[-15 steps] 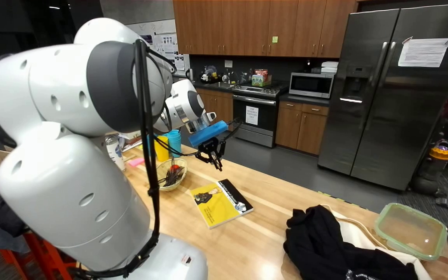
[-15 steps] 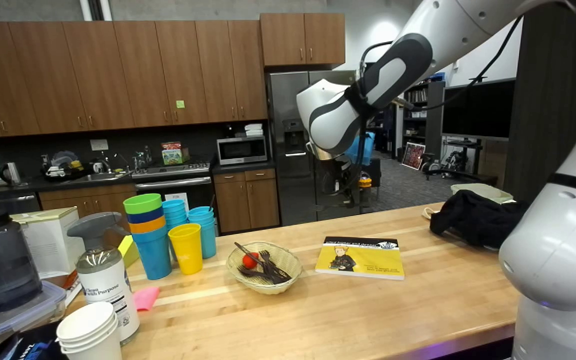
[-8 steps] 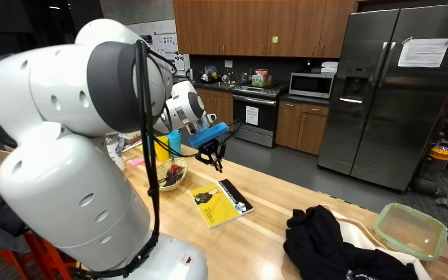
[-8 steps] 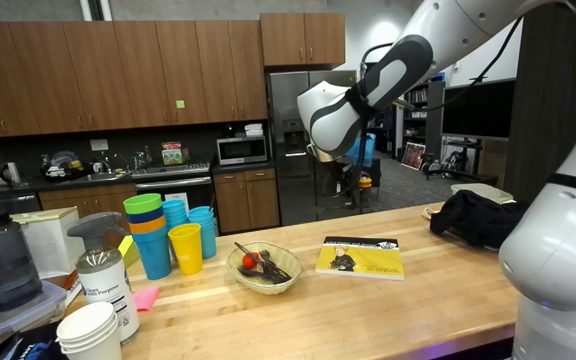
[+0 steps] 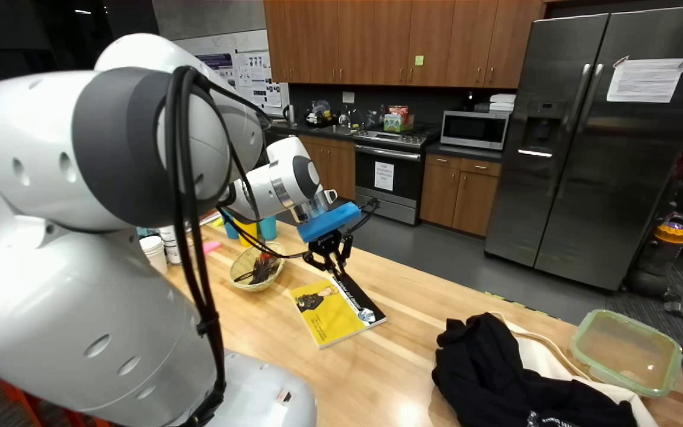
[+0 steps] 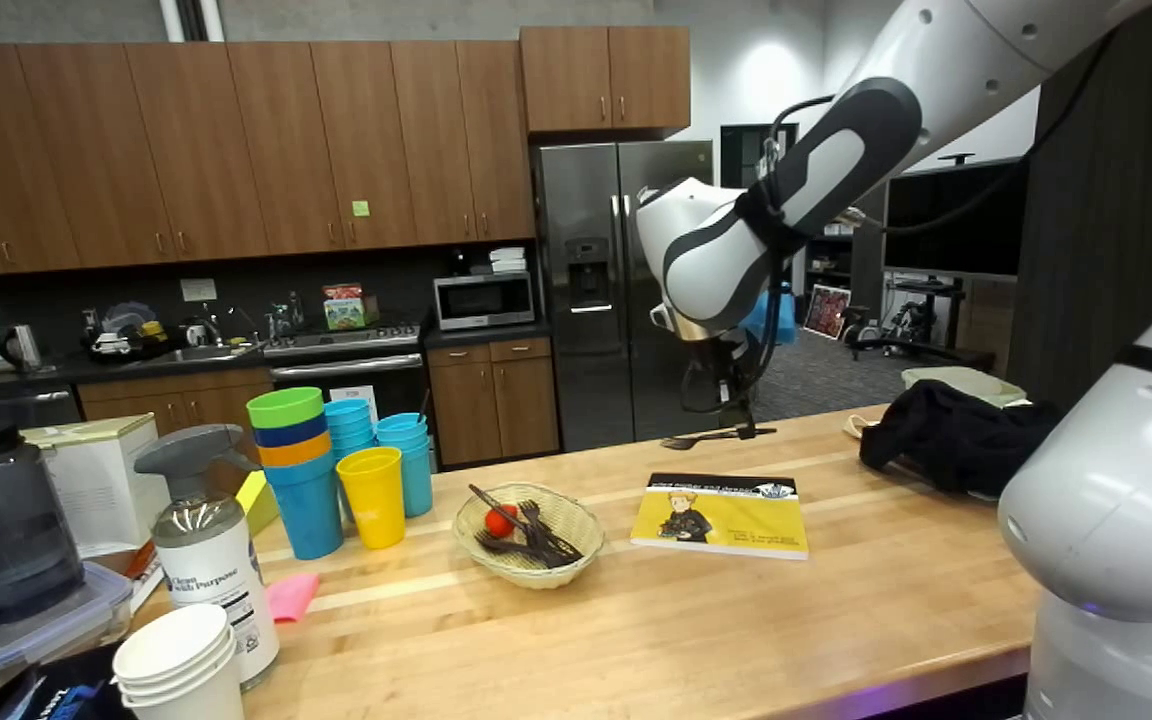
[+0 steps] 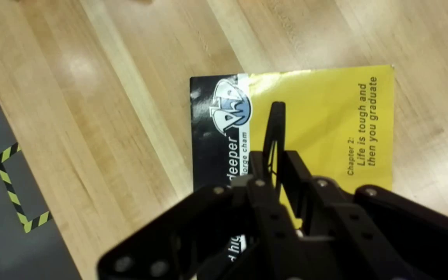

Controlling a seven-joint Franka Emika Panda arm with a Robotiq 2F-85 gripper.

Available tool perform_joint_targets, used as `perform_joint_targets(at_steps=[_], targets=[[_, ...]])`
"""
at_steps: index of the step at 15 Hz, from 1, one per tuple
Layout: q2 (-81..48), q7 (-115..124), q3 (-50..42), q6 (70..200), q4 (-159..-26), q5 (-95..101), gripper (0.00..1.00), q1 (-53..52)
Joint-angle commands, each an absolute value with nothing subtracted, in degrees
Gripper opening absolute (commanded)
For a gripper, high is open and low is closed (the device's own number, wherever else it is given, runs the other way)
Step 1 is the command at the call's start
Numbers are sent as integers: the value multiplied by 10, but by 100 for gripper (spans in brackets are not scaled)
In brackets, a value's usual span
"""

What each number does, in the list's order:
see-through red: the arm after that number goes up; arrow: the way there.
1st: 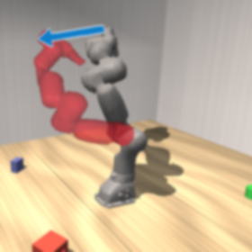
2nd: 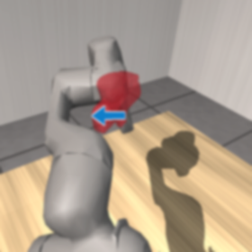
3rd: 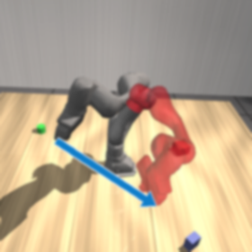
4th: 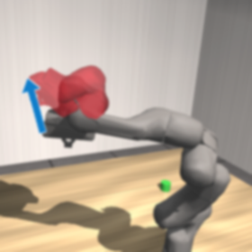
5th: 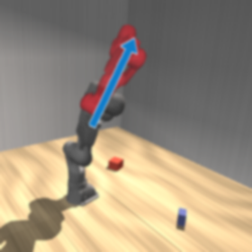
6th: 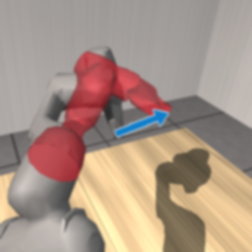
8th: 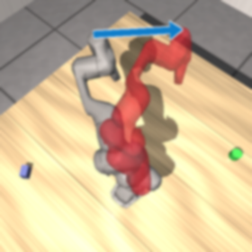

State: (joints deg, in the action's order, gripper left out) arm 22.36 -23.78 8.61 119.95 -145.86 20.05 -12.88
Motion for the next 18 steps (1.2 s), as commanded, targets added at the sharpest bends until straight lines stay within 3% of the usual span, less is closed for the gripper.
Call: perform_joint_targets(at_steps=[1, 8, 10, 18], targets=[[283, -282, 48, 1227, -1528, 196, 4, -125], [326, -315, -37, 1280, -1622, 182, 4, -89], [309, -316, -51, 1276, -1598, 173, 4, -78], [356, -218, -40, 1279, -1595, 184, 4, -16]])
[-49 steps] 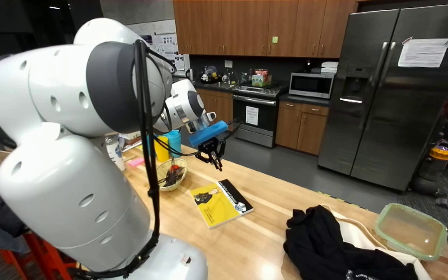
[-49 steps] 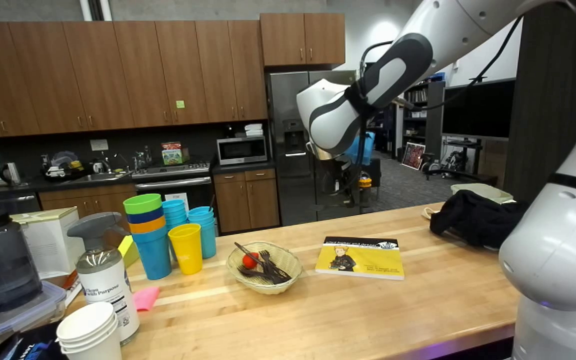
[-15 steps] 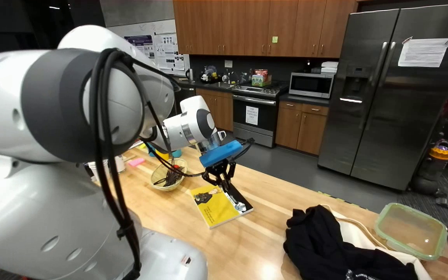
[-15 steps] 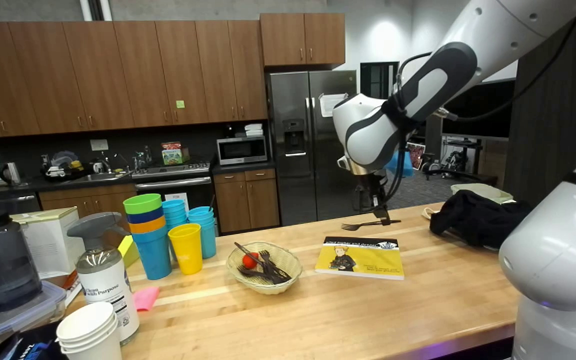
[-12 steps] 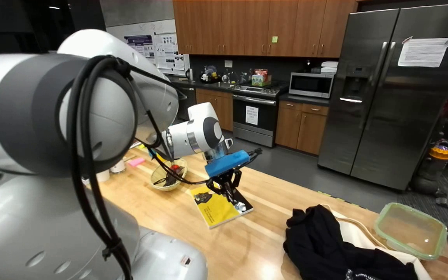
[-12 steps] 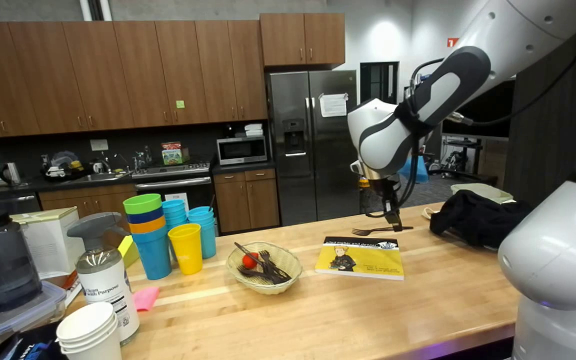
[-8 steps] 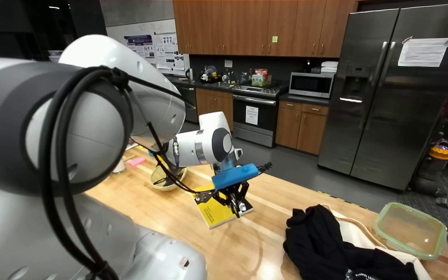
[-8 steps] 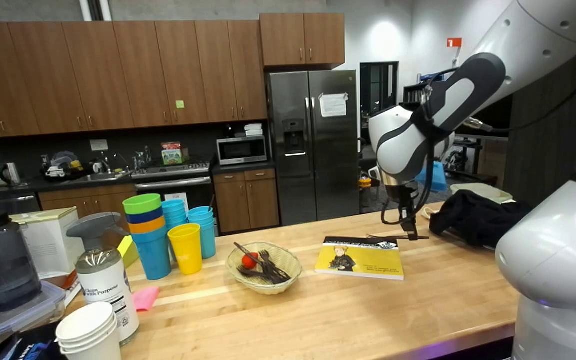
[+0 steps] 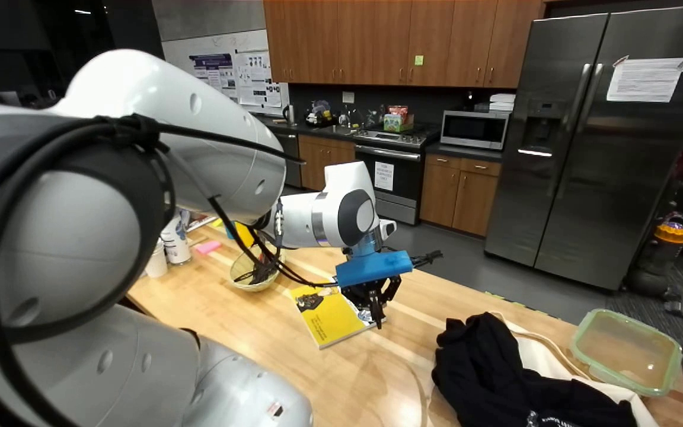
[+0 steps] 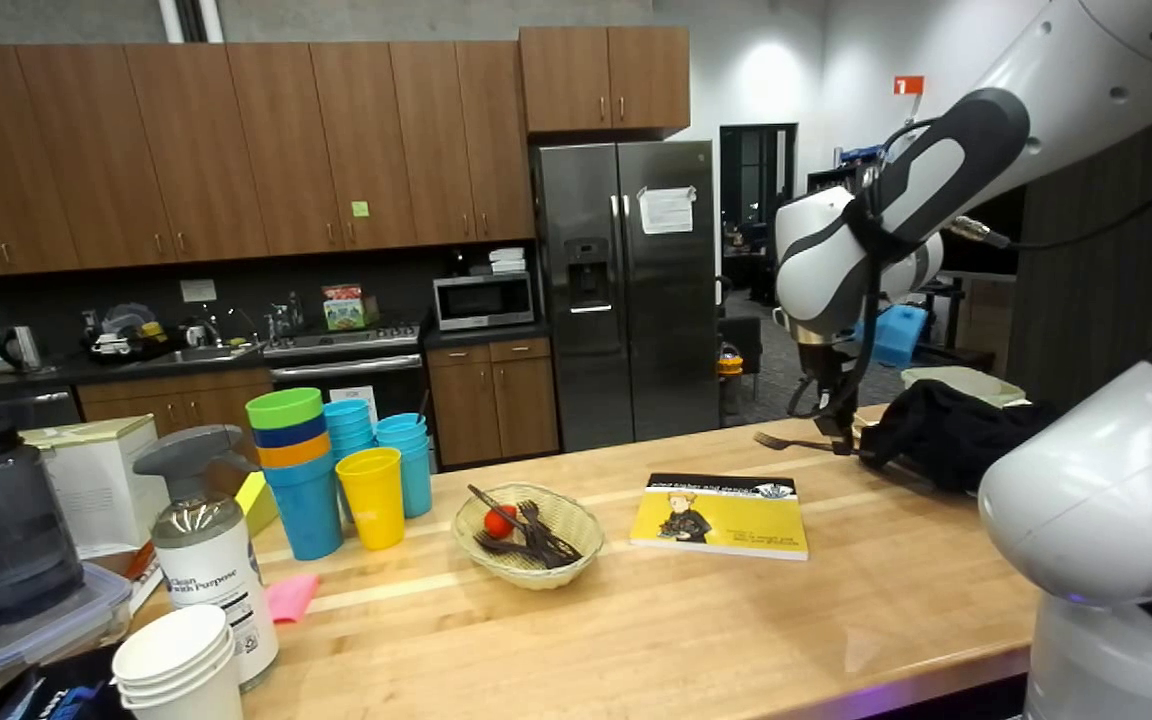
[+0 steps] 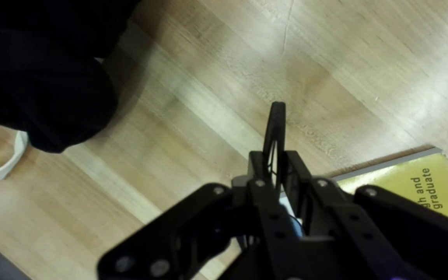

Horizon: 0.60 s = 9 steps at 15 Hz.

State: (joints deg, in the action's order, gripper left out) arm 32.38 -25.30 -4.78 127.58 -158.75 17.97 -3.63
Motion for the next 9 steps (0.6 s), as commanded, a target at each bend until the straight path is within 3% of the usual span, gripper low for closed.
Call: perform_joint_targets(at_steps=[1, 9], targets=[[363, -209, -39, 1278, -1597, 186, 4, -10], [355, -294, -67, 1299, -1590, 237, 4, 3]])
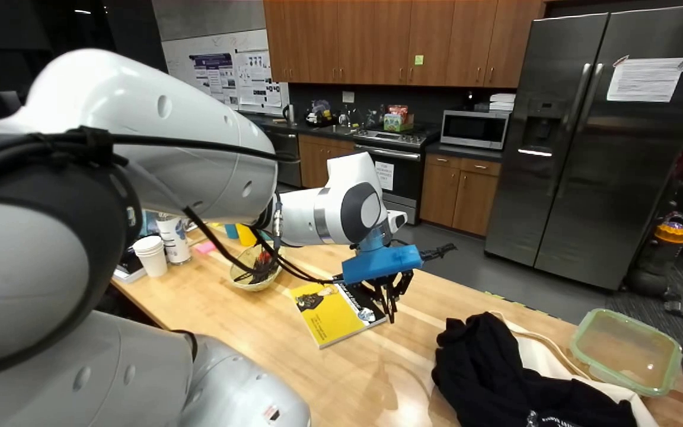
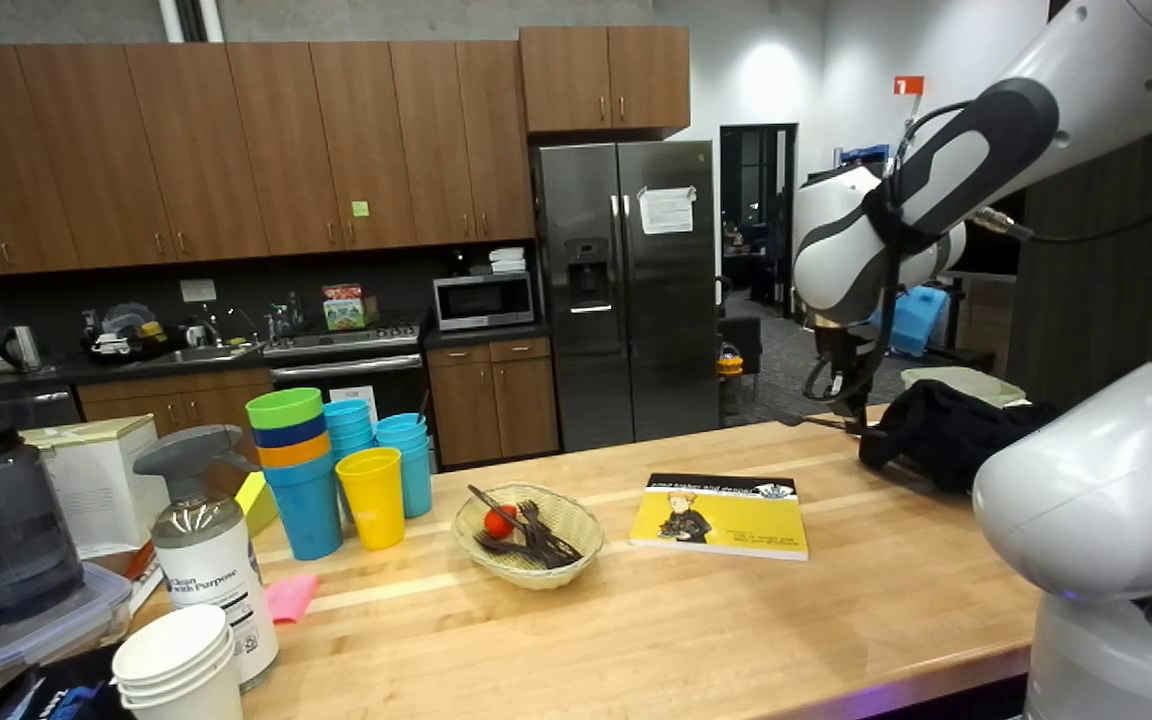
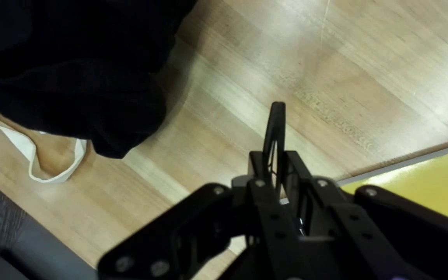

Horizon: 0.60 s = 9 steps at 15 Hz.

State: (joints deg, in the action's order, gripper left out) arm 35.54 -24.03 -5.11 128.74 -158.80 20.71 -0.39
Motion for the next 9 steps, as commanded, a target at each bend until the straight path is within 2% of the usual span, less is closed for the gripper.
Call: perform_joint_targets(at_steps=[1, 9], targets=[[352, -313, -68, 1291, -1589, 253, 4, 5], [350, -343, -55, 1127, -1592, 343, 4, 28]])
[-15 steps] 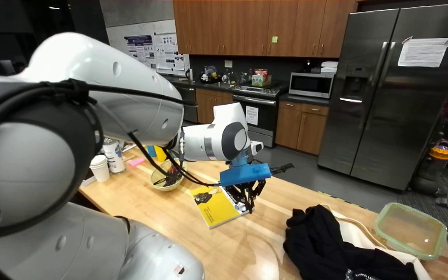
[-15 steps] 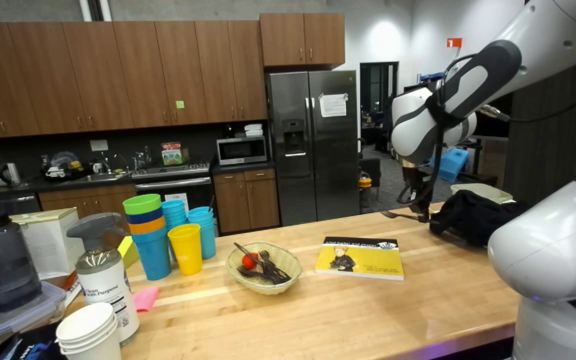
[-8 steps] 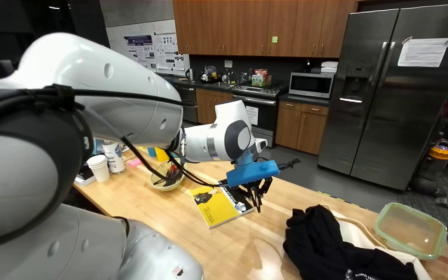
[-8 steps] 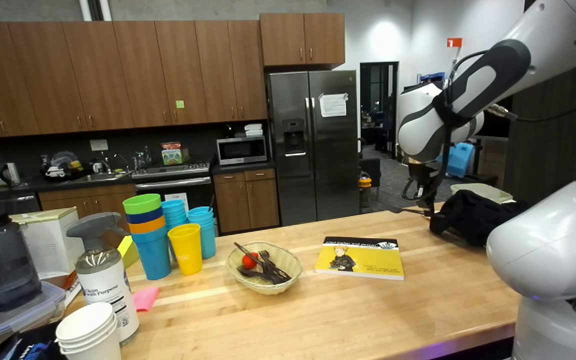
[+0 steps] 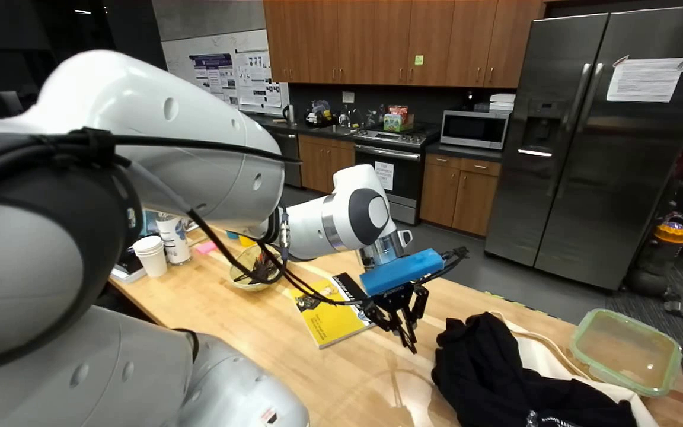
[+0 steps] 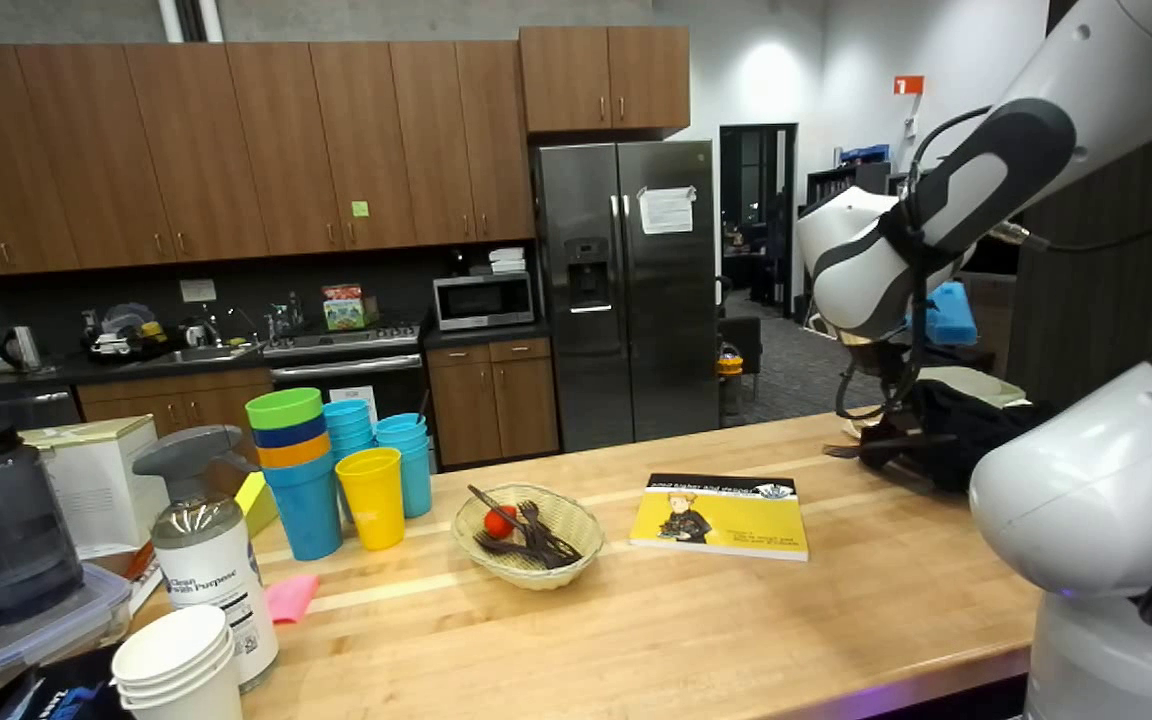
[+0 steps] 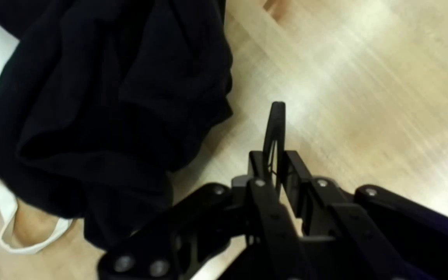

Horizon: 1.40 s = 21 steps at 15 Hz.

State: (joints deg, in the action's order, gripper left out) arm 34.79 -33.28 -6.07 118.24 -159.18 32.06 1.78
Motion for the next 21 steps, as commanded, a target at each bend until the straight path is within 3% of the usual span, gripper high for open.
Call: perform_joint_targets(at_steps=[1, 7, 13, 21], targets=[[353, -339, -54, 1102, -1592, 343, 4, 24], [367, -310, -12, 1014, -1590, 311, 4, -37], [306, -242, 32, 1062, -1592, 210, 4, -120], [222, -230, 28, 1133, -1595, 180, 4, -109]])
